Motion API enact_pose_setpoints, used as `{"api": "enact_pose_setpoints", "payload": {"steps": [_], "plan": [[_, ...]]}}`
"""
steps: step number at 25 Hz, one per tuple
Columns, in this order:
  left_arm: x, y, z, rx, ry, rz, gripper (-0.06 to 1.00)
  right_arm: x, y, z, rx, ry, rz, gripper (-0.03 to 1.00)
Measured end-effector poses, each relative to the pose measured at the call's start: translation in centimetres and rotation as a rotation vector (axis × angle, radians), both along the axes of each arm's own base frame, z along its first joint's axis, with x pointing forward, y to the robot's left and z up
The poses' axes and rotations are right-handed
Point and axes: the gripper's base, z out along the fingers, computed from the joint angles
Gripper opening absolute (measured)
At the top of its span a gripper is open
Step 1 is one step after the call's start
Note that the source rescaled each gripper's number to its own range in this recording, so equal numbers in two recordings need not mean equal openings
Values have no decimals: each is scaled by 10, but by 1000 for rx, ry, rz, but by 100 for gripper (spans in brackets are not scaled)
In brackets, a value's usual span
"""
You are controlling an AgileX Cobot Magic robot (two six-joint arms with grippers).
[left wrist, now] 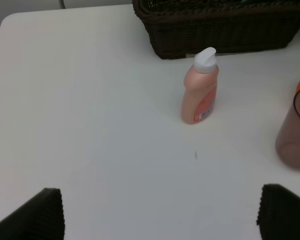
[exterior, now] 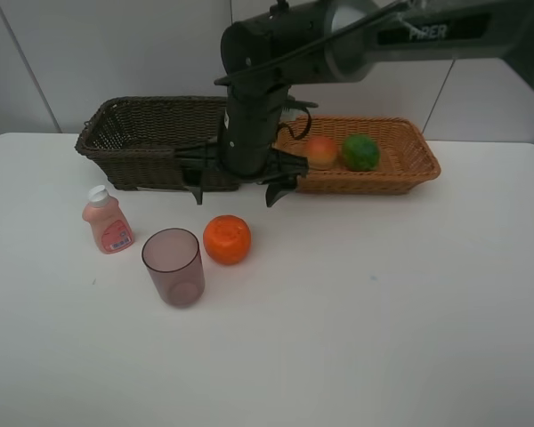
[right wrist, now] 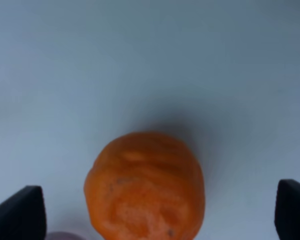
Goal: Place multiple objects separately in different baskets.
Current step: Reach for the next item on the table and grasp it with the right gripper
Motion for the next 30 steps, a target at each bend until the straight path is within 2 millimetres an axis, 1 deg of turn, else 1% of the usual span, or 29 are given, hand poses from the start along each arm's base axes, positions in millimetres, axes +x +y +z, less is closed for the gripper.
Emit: {"api": "enact_pose_setpoints", "payload": {"steps": [2, 4, 11, 28, 30], "plan": [[0, 0, 0, 0, 0, 0, 100, -1, 3, 0, 10, -11, -1, 98], [0, 0, 0, 0, 0, 0, 100, -1, 4, -4, 0, -16, -5, 98], [0, 0, 0, 0, 0, 0, 100, 2, 5, -29, -48, 9, -7, 98], [0, 0, 0, 0, 0, 0, 100, 5, 9, -68, -75, 37, 2, 98], [0, 0, 0, 0, 0, 0, 100, 5, 9, -70, -78, 42, 1, 98]]}}
